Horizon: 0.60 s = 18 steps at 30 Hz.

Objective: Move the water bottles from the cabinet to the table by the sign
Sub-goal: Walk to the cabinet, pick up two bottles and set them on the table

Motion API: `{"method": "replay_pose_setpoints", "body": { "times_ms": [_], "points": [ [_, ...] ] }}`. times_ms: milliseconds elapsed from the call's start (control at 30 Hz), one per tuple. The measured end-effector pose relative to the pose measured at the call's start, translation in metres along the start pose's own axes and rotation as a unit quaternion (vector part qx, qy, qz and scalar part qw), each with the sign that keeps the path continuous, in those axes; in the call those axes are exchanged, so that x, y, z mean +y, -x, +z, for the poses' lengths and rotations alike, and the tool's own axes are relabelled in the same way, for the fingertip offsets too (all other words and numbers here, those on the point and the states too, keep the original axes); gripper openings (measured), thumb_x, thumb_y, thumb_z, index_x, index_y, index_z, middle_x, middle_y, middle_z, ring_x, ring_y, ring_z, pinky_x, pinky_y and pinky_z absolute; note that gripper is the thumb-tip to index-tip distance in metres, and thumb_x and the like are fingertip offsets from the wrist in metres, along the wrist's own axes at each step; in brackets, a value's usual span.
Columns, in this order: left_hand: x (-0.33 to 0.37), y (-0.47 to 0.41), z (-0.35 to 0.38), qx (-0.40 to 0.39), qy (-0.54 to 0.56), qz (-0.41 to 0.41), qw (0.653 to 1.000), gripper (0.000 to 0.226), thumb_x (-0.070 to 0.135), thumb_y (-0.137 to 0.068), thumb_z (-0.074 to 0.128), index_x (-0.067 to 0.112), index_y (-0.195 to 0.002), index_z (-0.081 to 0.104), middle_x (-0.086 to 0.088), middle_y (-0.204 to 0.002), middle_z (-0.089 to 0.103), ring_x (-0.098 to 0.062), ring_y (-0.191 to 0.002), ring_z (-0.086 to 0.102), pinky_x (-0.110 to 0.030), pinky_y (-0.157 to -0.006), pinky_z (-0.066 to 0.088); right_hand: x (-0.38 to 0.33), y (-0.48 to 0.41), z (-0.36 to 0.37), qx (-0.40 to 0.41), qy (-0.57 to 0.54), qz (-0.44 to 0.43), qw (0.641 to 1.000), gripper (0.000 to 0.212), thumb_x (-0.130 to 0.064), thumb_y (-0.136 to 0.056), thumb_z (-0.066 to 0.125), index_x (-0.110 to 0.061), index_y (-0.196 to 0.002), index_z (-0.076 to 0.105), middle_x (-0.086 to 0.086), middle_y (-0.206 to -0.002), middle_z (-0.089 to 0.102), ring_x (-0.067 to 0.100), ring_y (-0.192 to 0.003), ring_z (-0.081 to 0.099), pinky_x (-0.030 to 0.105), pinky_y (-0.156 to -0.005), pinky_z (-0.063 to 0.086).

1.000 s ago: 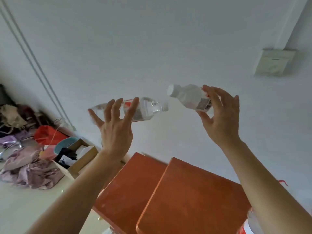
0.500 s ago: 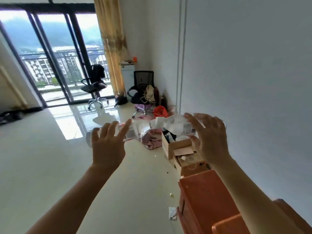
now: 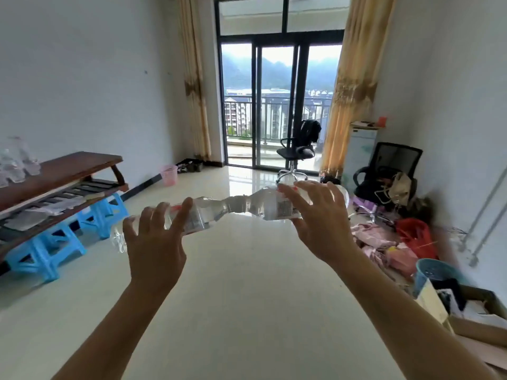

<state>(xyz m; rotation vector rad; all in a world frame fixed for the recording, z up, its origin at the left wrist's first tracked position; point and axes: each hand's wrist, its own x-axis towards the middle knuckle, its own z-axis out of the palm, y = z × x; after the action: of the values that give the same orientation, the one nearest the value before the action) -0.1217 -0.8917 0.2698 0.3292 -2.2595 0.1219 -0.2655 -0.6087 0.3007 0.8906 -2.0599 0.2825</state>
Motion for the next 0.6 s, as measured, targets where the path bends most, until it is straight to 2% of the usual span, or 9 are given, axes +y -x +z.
{"method": "replay_pose_setpoints", "body": {
  "times_ms": [200,433,600],
  "points": [
    [-0.125,-0.017,0.047,0.004,-0.087,-0.06,0.994,0.09,0.002,-0.069,0.085,0.018,-0.15,0.048,-0.029,-0.128,0.056,-0.049,-0.117,0.054,-0.068,-0.093,0.036,-0.07,-0.098,0.14,-0.009,-0.052,-0.069,0.996,0.087,-0.013,-0.076,0.086,-0.032,-0.15,0.044,0.011,-0.137,0.058,0.034,-0.128,0.055,0.063,-0.114,0.032],
    [-0.234,-0.09,0.141,-0.003,-0.171,-0.096,0.981,0.09,0.0,-0.067,0.086,0.02,-0.147,0.051,-0.025,-0.126,0.059,-0.047,-0.115,0.057,-0.064,-0.092,0.036,-0.109,-0.212,0.308,0.035,-0.093,-0.099,0.99,0.092,-0.005,-0.074,0.084,-0.034,-0.15,0.041,0.012,-0.138,0.057,0.035,-0.129,0.053,0.063,-0.117,0.025],
    [-0.305,-0.158,0.206,-0.016,-0.213,-0.11,0.971,0.089,0.001,-0.065,0.088,0.018,-0.146,0.054,-0.023,-0.124,0.061,-0.046,-0.113,0.058,-0.063,-0.092,0.038,-0.139,-0.317,0.427,0.004,-0.144,-0.132,0.981,0.1,-0.009,-0.068,0.092,-0.033,-0.149,0.039,0.015,-0.138,0.057,0.038,-0.128,0.054,0.068,-0.114,0.03]
  ]
}}
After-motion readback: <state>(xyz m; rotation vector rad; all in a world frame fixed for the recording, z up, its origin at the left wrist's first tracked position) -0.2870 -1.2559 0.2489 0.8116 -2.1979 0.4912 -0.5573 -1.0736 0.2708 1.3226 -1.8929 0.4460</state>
